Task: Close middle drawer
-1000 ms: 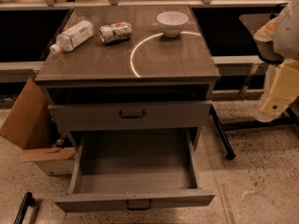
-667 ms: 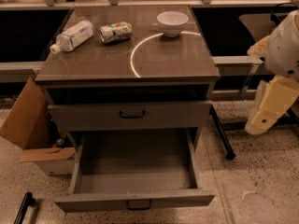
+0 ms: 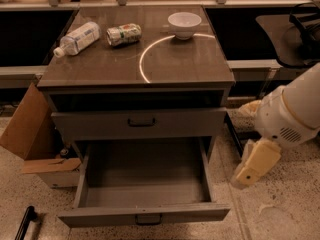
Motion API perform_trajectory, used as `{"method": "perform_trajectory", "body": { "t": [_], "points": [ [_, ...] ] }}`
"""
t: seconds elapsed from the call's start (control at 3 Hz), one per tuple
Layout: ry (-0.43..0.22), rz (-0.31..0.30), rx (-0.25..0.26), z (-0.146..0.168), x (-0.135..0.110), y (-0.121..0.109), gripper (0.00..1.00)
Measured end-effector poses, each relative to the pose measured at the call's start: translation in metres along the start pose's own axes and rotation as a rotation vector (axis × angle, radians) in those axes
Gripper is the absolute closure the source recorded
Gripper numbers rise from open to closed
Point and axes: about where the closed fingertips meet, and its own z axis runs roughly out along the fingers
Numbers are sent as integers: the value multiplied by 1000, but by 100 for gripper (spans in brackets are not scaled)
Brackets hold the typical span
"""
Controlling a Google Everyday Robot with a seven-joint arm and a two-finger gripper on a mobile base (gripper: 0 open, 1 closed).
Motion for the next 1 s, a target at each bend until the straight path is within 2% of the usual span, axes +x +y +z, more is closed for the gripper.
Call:
{"method": "perform_trajectory", "body": {
  "t": [0.33,0.67,1.0],
  "points": [
    [9,23,-133,58,14,36,0],
    [9,23,-133,58,14,36,0],
    [9,6,-140,87,21,37,0]
  ]
}}
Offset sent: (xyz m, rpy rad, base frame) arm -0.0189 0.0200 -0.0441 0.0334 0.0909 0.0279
